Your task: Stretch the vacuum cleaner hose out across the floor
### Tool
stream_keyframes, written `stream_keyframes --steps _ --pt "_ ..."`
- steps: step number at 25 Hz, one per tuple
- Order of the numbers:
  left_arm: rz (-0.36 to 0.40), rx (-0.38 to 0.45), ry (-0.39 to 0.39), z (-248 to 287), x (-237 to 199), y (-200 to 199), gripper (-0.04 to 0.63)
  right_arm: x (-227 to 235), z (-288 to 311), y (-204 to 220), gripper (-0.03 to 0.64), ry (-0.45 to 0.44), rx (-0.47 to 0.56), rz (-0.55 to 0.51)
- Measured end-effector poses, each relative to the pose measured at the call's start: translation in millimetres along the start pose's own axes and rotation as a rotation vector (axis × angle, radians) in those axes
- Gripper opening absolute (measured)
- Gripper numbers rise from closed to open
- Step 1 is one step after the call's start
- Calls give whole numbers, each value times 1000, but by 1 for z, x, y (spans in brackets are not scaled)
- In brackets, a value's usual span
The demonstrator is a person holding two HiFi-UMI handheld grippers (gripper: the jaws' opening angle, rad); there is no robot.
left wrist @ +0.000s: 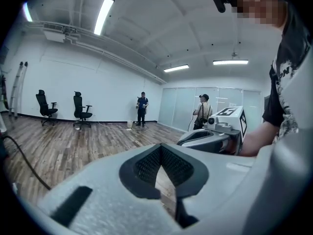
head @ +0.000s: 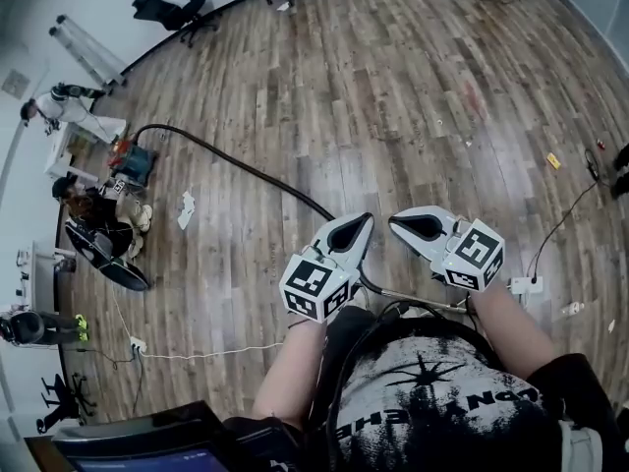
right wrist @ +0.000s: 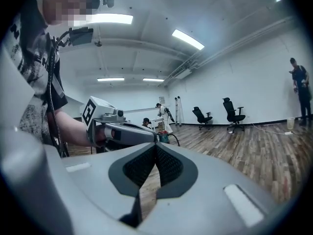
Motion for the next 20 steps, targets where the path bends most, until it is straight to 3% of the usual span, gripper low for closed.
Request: stream_keyframes --steps 6,20 --pt "-4 15 -31 -14 8 6 2 -10 -7 9 6 -25 -75 -130" --pt "-37 57 -80 -16 17 4 2 -4 -17 6 6 -42 -117 -196"
Point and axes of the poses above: the fingertips, and each gripper's own axes: z forward along the fingers, x to its right, y out of its underside, the point moved 7 cm from there along -z, backward along the fingers, and after that the axes turned 7 degrees about -z, right-handed, at the moved point
